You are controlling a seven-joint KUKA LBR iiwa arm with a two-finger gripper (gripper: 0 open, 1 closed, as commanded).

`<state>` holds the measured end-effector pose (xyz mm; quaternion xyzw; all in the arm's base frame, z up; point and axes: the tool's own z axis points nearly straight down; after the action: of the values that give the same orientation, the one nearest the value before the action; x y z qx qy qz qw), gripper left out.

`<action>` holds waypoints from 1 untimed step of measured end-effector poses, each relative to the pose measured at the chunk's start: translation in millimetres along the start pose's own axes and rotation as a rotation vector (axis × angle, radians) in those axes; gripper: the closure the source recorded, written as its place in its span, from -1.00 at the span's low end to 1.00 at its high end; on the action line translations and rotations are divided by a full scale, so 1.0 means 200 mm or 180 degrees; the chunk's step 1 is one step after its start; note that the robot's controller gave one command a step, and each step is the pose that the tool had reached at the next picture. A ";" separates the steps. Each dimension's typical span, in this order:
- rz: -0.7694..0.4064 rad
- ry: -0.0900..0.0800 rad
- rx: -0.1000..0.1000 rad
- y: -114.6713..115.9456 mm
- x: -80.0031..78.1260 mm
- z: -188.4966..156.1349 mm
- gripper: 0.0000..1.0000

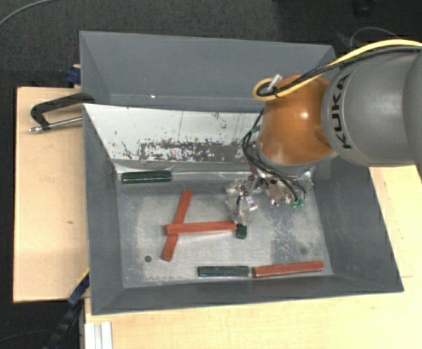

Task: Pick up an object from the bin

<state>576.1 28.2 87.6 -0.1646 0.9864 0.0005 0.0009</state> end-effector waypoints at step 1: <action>0.0000 -0.0001 0.0000 0.00 0.00 0.00 -1.00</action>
Offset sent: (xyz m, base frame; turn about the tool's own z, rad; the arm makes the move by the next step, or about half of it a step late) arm 0.0000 0.0000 0.0000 0.0000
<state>576.1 28.2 87.6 -0.1646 0.9864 0.0004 0.0010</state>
